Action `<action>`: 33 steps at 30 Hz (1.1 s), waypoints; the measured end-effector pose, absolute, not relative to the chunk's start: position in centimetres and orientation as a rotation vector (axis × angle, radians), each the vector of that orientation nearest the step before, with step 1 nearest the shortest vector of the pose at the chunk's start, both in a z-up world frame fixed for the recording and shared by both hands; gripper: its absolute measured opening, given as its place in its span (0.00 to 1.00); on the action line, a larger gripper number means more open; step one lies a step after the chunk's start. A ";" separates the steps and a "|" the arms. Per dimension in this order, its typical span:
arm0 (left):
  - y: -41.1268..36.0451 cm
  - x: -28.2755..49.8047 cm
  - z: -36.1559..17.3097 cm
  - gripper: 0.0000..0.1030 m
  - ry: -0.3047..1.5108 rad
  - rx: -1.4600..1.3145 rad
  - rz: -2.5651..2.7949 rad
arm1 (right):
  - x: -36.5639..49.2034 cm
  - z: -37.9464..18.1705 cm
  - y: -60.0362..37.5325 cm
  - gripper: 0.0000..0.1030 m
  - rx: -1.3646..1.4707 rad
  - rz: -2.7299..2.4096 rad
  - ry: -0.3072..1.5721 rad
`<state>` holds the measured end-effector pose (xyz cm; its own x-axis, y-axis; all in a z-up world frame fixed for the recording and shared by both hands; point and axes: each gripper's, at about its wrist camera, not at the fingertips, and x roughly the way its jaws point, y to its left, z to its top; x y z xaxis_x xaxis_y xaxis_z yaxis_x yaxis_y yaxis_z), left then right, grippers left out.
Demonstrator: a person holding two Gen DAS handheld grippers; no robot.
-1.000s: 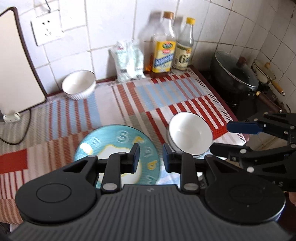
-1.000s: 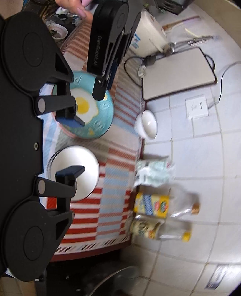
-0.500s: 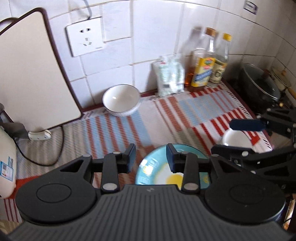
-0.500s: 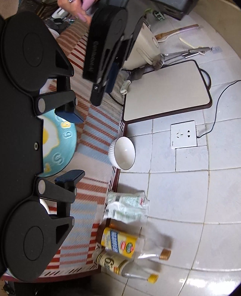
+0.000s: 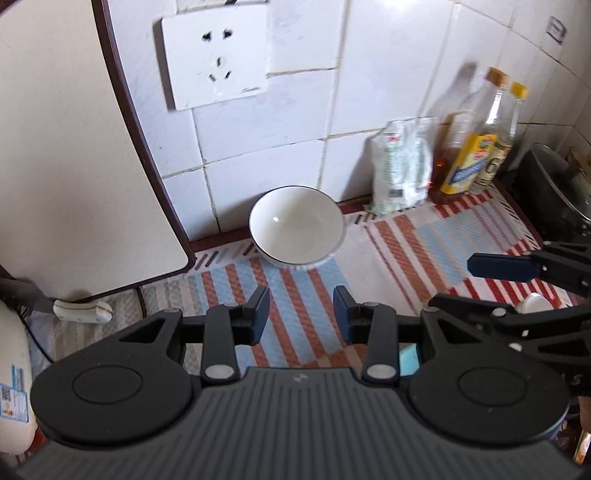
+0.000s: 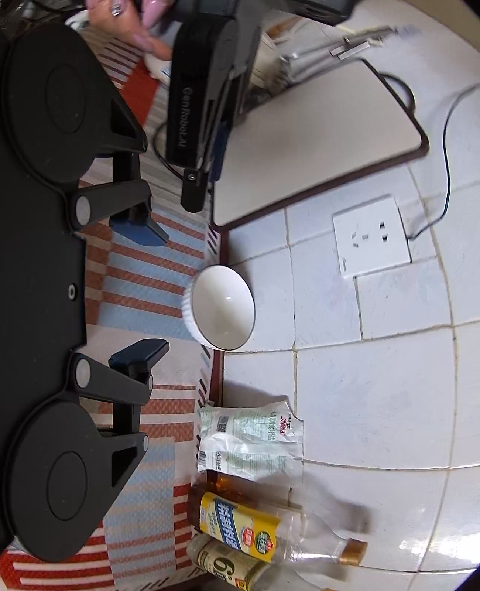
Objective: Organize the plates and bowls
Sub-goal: 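Move both grippers to the white bowl below the wall socket, then close both grippers on the white bowl's rim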
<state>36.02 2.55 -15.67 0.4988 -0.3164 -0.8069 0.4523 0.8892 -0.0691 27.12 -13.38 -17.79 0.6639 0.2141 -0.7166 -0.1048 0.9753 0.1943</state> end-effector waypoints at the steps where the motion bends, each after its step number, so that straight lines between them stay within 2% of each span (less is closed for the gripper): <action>1: 2.4 36.7 -16.1 0.36 0.943 0.158 -0.465 | 27.8 -18.1 -13.5 0.59 0.152 0.170 0.826; 19: 0.0 44.7 -23.4 0.36 0.892 0.148 -0.349 | 37.4 -26.2 -15.1 0.59 0.247 0.125 0.847; 27: -0.5 46.6 -26.3 0.37 0.938 0.160 -0.272 | 40.2 -28.3 -15.3 0.53 0.294 0.111 0.902; 29: -0.6 47.1 -27.0 0.45 0.960 0.183 -0.238 | 41.0 -28.9 -15.3 0.44 0.302 0.099 0.919; 30: -0.7 47.3 -27.2 0.49 0.966 0.201 -0.222 | 41.3 -29.2 -15.2 0.32 0.293 0.083 0.923; 33: -0.6 47.6 -27.5 0.47 0.958 0.201 -0.232 | 41.5 -29.1 -14.6 0.29 0.228 0.009 0.906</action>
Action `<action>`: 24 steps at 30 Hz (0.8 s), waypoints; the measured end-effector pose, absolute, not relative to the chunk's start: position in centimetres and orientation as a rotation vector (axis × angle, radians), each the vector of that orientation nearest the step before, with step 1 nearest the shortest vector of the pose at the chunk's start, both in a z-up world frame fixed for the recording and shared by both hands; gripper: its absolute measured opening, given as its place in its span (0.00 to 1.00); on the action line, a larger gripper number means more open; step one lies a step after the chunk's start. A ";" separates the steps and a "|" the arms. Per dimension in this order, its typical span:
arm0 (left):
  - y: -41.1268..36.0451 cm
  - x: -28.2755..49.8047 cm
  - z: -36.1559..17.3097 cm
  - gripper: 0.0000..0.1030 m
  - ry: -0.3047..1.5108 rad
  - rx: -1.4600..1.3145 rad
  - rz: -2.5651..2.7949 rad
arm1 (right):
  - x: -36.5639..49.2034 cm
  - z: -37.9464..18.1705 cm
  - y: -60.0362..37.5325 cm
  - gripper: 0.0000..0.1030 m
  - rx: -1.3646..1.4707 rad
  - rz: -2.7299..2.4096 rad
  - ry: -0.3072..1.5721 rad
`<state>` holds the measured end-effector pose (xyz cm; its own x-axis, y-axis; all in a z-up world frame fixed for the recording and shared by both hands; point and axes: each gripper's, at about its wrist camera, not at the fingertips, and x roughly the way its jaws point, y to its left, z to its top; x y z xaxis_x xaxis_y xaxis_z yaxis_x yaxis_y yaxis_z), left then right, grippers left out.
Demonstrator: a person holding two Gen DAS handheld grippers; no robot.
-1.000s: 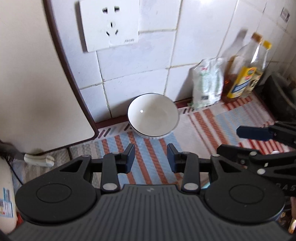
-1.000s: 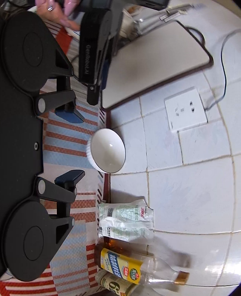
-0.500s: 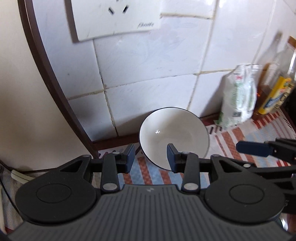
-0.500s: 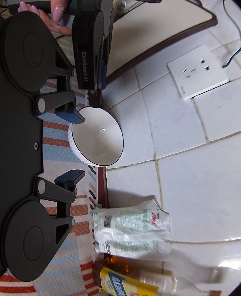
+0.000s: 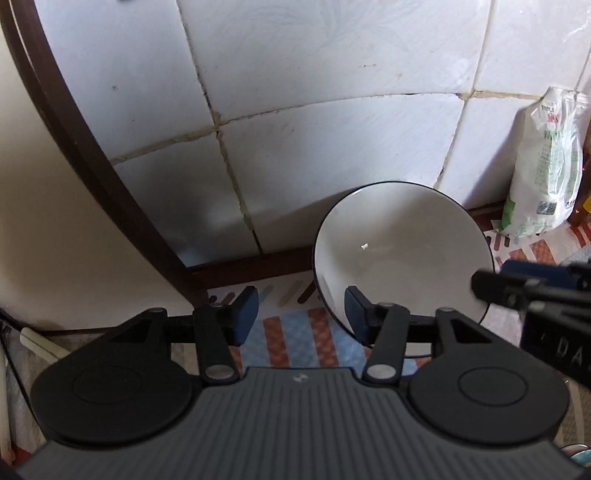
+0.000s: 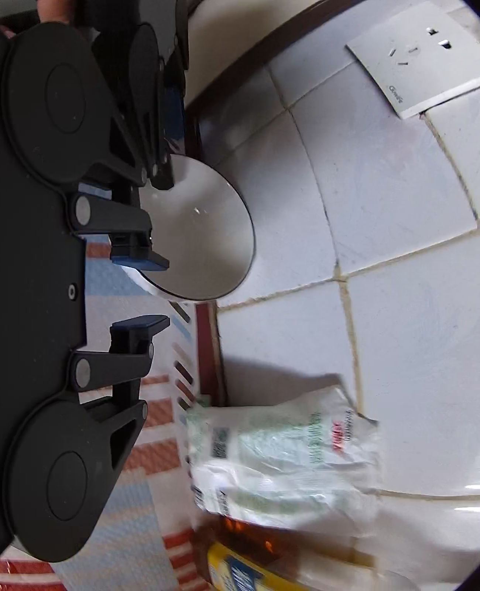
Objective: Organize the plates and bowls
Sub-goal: 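Close both grippers on the white bowl's rim, then carry the white bowl with both grippers over the nested bowls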
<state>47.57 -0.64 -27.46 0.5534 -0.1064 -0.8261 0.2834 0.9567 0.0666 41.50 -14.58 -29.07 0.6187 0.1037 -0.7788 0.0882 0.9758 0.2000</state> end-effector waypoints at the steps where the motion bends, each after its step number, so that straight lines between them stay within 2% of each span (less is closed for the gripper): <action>1: -0.5 47.8 -27.7 0.44 0.975 0.184 -0.236 | 41.7 -29.2 -14.5 0.29 0.235 0.022 0.919; 3: -0.2 48.1 -27.9 0.22 1.000 0.130 -0.270 | 42.1 -29.8 -14.5 0.29 0.249 0.030 0.945; 5: -0.4 47.8 -27.9 0.13 0.999 0.101 -0.302 | 42.6 -30.3 -14.6 0.29 0.269 0.023 0.956; 11: 0.0 47.4 -27.7 0.13 1.012 0.026 -0.285 | 43.0 -30.9 -15.5 0.20 0.396 -0.008 0.972; 16: -1.0 44.9 -26.0 0.12 0.960 0.124 -0.307 | 41.3 -29.3 -15.3 0.20 0.378 -0.036 0.964; 24: -1.5 41.2 -22.1 0.12 1.005 0.144 -0.337 | 37.4 -25.7 -15.1 0.20 0.378 -0.072 1.017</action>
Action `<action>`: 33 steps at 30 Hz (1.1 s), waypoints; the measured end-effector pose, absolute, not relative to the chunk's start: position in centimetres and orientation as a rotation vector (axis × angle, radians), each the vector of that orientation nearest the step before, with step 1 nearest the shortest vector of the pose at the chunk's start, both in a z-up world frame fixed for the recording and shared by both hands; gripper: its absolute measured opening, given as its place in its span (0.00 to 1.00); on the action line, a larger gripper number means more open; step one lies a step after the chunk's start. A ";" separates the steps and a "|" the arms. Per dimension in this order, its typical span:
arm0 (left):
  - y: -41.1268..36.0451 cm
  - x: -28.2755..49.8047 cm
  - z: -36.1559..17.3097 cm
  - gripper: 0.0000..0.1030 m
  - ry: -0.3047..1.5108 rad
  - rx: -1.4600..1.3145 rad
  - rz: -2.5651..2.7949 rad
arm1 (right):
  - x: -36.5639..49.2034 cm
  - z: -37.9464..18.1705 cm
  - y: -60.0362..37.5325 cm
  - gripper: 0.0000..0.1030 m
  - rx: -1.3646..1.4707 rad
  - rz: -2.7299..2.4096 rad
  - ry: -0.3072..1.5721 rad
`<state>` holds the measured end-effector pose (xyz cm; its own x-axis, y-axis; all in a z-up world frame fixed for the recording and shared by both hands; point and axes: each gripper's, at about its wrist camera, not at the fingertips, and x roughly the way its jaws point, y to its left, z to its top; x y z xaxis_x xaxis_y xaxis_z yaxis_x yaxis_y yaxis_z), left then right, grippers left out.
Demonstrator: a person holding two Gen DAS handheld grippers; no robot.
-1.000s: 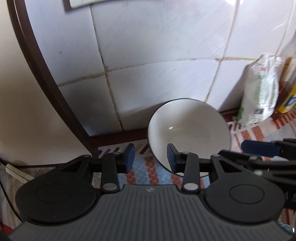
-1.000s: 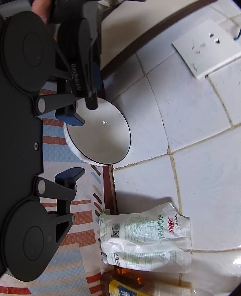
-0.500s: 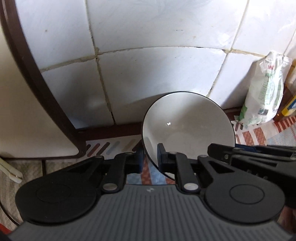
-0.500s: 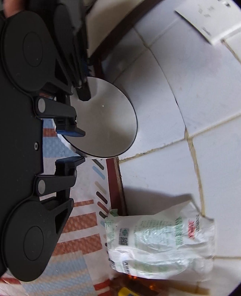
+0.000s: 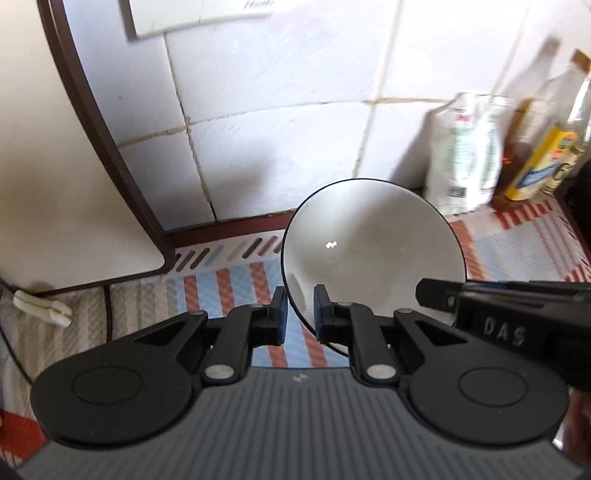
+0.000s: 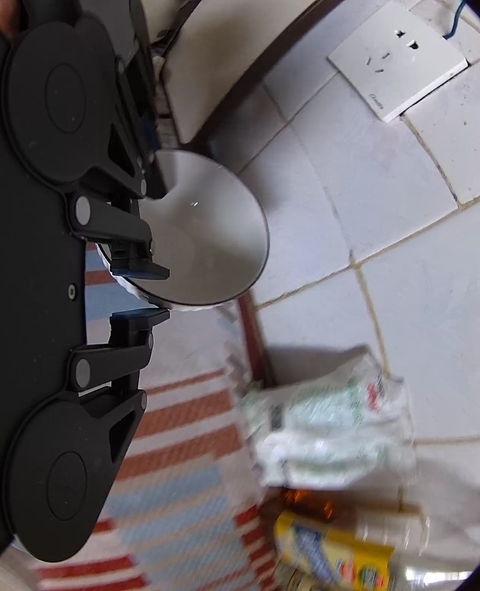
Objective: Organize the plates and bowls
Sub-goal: 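Carry the white bowl with both grippers over the nested bowls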
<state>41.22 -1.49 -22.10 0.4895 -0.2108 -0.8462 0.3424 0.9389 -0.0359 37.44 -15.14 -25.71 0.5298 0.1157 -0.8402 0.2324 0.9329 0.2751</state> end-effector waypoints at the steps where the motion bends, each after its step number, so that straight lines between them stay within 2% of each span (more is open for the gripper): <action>1: -1.6 40.7 -21.5 0.12 1.001 0.159 -0.338 | 36.8 -25.3 -15.0 0.20 0.375 -0.074 1.016; 13: -3.7 32.3 -16.9 0.12 0.974 0.230 -0.451 | 27.3 -19.0 -15.2 0.20 0.319 -0.123 0.955; 33: -11.3 17.6 -14.1 0.12 0.970 0.264 -0.470 | 12.6 -15.9 -22.3 0.20 0.323 -0.111 0.940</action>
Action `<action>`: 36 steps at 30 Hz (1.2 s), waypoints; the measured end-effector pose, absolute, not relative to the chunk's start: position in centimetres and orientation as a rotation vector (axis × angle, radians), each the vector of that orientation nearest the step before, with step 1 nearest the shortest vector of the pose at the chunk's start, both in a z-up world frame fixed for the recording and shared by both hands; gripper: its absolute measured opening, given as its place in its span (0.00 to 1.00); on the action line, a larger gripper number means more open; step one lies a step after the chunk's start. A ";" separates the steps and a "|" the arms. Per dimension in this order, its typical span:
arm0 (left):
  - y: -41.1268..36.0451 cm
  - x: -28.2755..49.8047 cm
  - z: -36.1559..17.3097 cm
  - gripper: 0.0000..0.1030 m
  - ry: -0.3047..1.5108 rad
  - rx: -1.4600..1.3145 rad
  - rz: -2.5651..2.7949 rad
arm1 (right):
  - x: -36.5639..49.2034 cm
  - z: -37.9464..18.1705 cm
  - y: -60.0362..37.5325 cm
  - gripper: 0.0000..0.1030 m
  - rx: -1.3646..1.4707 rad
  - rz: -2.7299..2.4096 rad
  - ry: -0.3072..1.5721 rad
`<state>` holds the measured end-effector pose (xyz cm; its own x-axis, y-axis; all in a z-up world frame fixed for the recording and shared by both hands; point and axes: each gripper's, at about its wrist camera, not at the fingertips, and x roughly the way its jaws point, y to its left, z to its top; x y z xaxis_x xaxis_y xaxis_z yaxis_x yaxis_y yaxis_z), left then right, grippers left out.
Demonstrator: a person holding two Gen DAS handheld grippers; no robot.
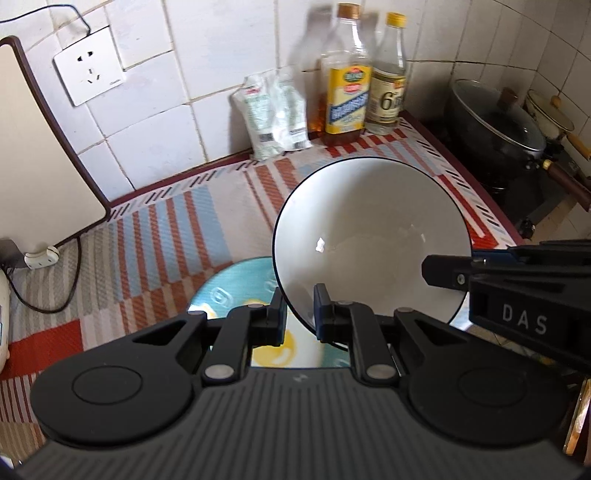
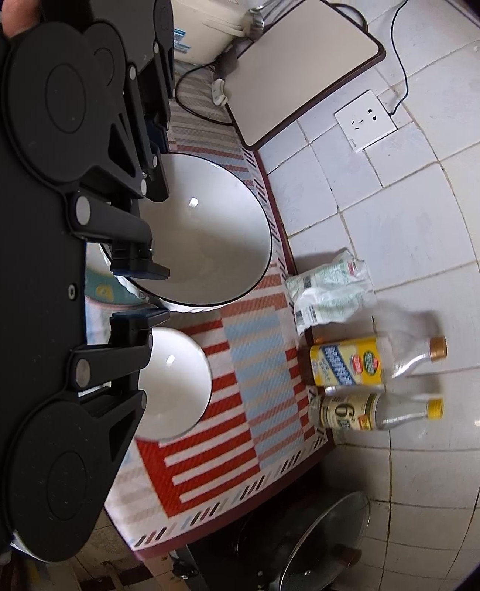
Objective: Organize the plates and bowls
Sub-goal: 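Carry the white bowl with both grippers over the nested bowls, then lower the bowl into the nested bowls and open both grippers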
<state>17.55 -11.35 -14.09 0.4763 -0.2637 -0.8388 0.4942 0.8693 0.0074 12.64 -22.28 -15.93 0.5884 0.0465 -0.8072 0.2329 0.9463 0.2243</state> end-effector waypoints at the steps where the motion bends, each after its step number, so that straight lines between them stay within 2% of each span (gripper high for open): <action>1: -11.9 17.0 -14.1 0.12 0.971 0.263 -0.468 | 12.1 -15.9 -22.9 0.20 0.323 -0.105 0.936; 8: -16.5 15.0 -15.0 0.12 0.965 0.283 -0.443 | 9.6 -16.6 -27.6 0.20 0.363 -0.074 0.918; 17: -20.8 17.2 -19.3 0.12 1.020 0.244 -0.429 | 11.2 -20.6 -33.6 0.20 0.462 -0.068 0.938; 25: -22.4 18.5 -21.9 0.12 1.076 0.300 -0.382 | 13.3 -23.7 -34.3 0.20 0.390 -0.023 1.030; 36: -23.3 19.7 -22.8 0.14 1.139 0.345 -0.377 | 14.8 -24.8 -34.7 0.21 0.300 0.046 1.080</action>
